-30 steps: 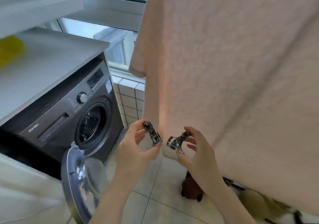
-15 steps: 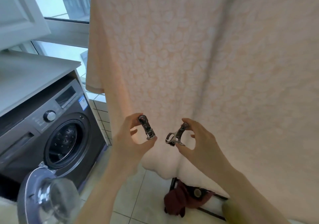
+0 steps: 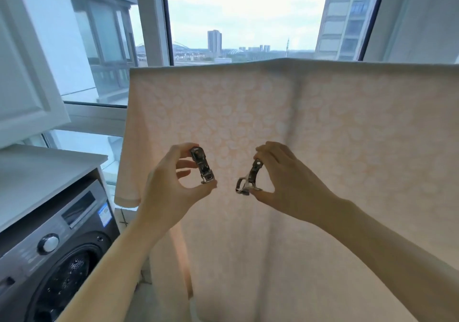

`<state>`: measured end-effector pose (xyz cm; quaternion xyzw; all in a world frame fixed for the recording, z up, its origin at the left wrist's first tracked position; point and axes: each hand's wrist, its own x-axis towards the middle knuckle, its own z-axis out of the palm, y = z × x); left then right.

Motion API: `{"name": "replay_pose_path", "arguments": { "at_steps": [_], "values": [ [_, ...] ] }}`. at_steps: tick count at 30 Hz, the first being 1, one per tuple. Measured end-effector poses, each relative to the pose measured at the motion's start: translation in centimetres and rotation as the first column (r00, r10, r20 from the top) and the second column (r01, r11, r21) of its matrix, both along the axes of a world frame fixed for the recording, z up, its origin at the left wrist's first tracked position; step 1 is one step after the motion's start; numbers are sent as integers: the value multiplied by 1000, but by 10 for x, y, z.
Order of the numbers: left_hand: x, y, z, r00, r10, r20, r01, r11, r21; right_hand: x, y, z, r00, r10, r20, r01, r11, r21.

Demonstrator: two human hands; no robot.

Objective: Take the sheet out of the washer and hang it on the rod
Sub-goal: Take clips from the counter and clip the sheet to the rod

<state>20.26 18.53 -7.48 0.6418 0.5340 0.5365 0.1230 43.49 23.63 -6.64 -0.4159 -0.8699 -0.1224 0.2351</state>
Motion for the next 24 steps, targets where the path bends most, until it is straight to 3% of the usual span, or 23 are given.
{"name": "replay_pose_path", "arguments": {
  "at_steps": [10,17,24],
  "values": [
    [-14,30,73,999,-32,37,25,985,170,-8,50,85,994,-66,87,43,969,244],
    [-18,42,116,1000,-22,13,18,966,258,-25,80,123,991,-128,37,121,979,166],
    [-31,51,139,1000,-4,-25,12,947,322,-48,84,127,977,-175,122,160,979,129]
  ]
}}
